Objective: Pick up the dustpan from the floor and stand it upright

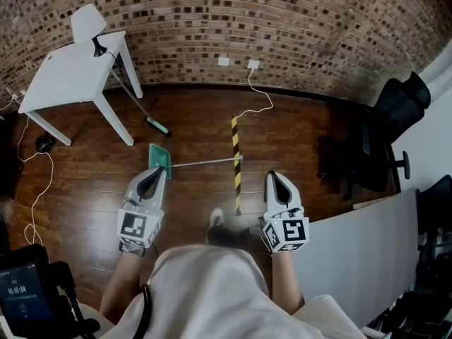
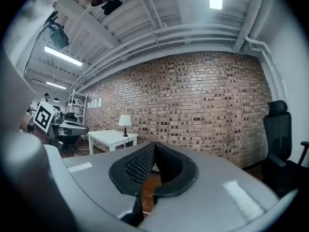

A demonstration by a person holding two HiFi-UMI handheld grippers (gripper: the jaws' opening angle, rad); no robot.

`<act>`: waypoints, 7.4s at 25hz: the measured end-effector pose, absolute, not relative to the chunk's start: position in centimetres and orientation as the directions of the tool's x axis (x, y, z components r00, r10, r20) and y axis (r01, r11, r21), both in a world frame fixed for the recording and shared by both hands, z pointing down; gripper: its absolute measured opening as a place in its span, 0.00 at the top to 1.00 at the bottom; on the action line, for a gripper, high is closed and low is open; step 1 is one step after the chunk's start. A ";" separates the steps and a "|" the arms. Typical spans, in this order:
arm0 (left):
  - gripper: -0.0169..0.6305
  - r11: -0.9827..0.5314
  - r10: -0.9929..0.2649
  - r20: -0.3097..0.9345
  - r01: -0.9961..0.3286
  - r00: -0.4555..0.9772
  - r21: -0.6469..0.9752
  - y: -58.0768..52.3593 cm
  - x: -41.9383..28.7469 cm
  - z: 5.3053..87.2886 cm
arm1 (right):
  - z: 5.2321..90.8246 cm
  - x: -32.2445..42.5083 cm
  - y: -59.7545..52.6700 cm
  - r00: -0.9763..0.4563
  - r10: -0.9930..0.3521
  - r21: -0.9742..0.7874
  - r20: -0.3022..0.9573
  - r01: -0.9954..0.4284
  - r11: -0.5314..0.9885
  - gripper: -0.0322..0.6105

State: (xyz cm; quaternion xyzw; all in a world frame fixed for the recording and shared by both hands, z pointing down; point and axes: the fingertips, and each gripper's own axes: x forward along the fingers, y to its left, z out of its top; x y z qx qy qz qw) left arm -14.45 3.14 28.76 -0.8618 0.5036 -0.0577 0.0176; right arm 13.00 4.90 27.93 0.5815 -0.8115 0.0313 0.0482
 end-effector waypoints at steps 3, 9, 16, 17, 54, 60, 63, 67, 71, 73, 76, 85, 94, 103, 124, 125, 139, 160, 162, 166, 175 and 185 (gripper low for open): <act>0.97 -0.479 -0.877 0.084 -0.871 0.473 -0.104 -1.6 -12.1 28.2 | 27.4 15.2 0.0 -0.335 -0.935 0.006 0.117 -0.941 0.338 0.93; 0.97 -0.486 -0.874 0.089 -0.865 0.478 -0.126 -8.1 -9.2 27.3 | 26.7 16.9 -6.6 -0.337 -0.933 0.063 0.129 -0.936 0.347 0.93; 0.97 -0.513 -0.858 0.073 -0.846 0.508 -0.143 -12.1 -9.2 26.1 | 25.6 15.1 -10.3 -0.320 -0.943 0.032 0.095 -0.945 0.324 0.93; 0.97 -0.517 -0.856 0.074 -0.844 0.512 -0.142 -12.3 -9.4 26.1 | 25.4 14.8 -10.5 -0.319 -0.943 0.031 0.092 -0.946 0.323 0.93; 0.97 -0.709 -0.657 0.407 -0.704 0.634 -0.047 -32.6 3.1 57.0 | 62.7 28.0 -28.6 -0.190 -0.863 -0.013 0.469 -0.978 0.208 0.84; 0.97 -0.706 -0.630 0.431 -0.707 0.646 0.027 -34.2 5.9 66.7 | 75.6 29.1 -29.1 -0.204 -0.811 -0.004 0.548 -0.971 0.241 0.81; 0.97 -0.726 -0.611 0.432 -0.687 0.663 0.028 -35.3 6.2 72.4 | 82.3 29.3 -29.5 -0.198 -0.798 0.002 0.569 -0.970 0.242 0.79; 0.97 -0.737 -0.605 0.430 -0.676 0.670 0.016 -36.9 6.1 80.5 | 91.3 29.2 -29.6 -0.219 -0.777 -0.012 0.589 -0.965 0.263 0.75; 0.97 -0.744 -0.593 0.436 -0.668 0.677 0.025 -37.9 6.1 88.2 | 99.7 28.5 -29.1 -0.251 -0.752 -0.006 0.609 -0.950 0.311 0.68; 0.97 -0.746 -0.589 0.437 -0.665 0.680 0.029 -37.8 5.9 91.7 | 104.0 27.9 -28.6 -0.263 -0.730 0.023 0.631 -0.934 0.356 0.67; 0.97 -0.739 -0.590 0.437 -0.672 0.679 0.046 -36.9 5.4 95.9 | 110.2 27.2 -27.5 -0.264 -0.698 0.068 0.666 -0.910 0.409 0.67; 0.97 -0.756 -0.591 0.427 -0.655 0.684 0.004 -37.3 4.9 104.2 | 123.9 28.4 -28.2 -0.175 -0.662 0.174 0.729 -0.888 0.427 0.67; 0.97 -0.732 -0.625 0.411 -0.681 0.664 -0.013 -39.1 3.9 106.7 | 126.5 27.1 -31.6 -0.182 -0.715 0.204 0.675 -0.885 0.419 0.68; 0.97 -0.722 -0.633 0.401 -0.692 0.663 0.005 -38.7 3.4 106.6 | 125.7 27.5 -31.2 -0.130 -0.740 0.218 0.660 -0.909 0.355 0.84; 0.97 -0.681 -0.692 0.320 -0.732 0.647 0.009 -35.5 4.1 79.2 | 92.4 27.8 -30.2 -0.030 -0.820 0.339 0.572 -0.901 0.270 0.79; 0.97 -0.679 -0.694 0.315 -0.734 0.647 0.010 -35.3 4.1 77.2 | 90.5 27.5 -30.1 -0.032 -0.815 0.351 0.578 -0.892 0.284 0.79; 0.97 -0.606 -0.770 0.304 -0.792 0.562 -0.073 -36.1 -3.5 61.1 | 79.4 19.6 -29.7 -0.067 -0.737 0.345 0.673 -0.853 0.392 0.67; 0.97 -0.536 -0.840 0.180 -0.836 0.512 -0.121 -29.2 -12.5 49.7 | 70.9 1.8 -24.7 -0.230 -0.642 0.282 0.732 -0.755 0.591 0.49; 0.97 -0.549 -0.836 0.140 -0.813 0.531 -0.195 -28.2 -13.2 47.1 | 70.8 1.4 -23.5 -0.266 -0.570 0.231 0.778 -0.721 0.653 0.48; 0.97 -0.511 -0.859 0.126 -0.847 0.497 -0.148 -26.6 -15.2 44.0 | 69.1 2.3 -22.2 -0.284 -0.495 0.204 0.821 -0.663 0.720 0.46; 0.97 -0.456 -0.889 0.100 -0.886 0.448 -0.082 -22.8 -18.1 38.4 | 58.1 6.1 -21.3 -0.225 -0.718 0.242 0.659 -0.840 0.486 0.47; 0.97 -0.463 -0.885 0.087 -0.881 0.456 -0.092 -20.0 -19.1 32.5 | 45.1 7.9 -18.2 -0.197 -0.843 0.181 0.500 -0.929 0.324 0.59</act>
